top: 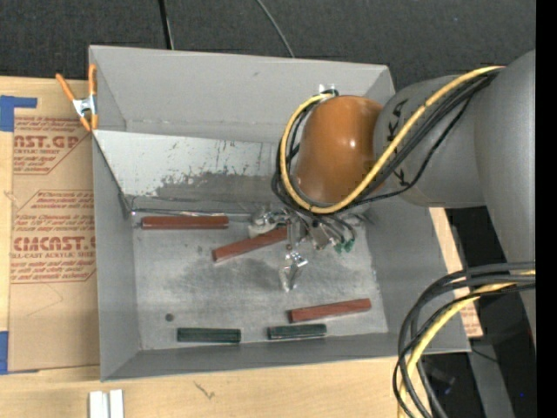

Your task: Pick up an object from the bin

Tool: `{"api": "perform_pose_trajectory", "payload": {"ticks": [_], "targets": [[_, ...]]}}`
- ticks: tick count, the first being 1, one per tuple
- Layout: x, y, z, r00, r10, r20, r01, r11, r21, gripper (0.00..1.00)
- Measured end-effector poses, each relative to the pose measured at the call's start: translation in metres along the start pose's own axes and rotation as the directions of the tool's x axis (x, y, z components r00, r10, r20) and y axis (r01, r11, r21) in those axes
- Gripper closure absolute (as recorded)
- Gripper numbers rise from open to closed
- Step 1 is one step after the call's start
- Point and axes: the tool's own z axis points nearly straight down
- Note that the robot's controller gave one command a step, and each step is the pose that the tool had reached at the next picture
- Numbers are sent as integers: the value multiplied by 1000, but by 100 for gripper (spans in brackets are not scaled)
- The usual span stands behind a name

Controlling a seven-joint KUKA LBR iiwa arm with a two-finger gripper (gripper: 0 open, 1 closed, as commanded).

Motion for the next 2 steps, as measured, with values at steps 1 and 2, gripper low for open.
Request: {"api": "perform_pose_trajectory", "payload": {"ticks": [1, 2], "targets": [[-29, 24, 28, 989, -145, 14, 145, 989, 8, 100], [-29, 24, 28, 989, -145, 14, 145, 989, 8, 100]]}}
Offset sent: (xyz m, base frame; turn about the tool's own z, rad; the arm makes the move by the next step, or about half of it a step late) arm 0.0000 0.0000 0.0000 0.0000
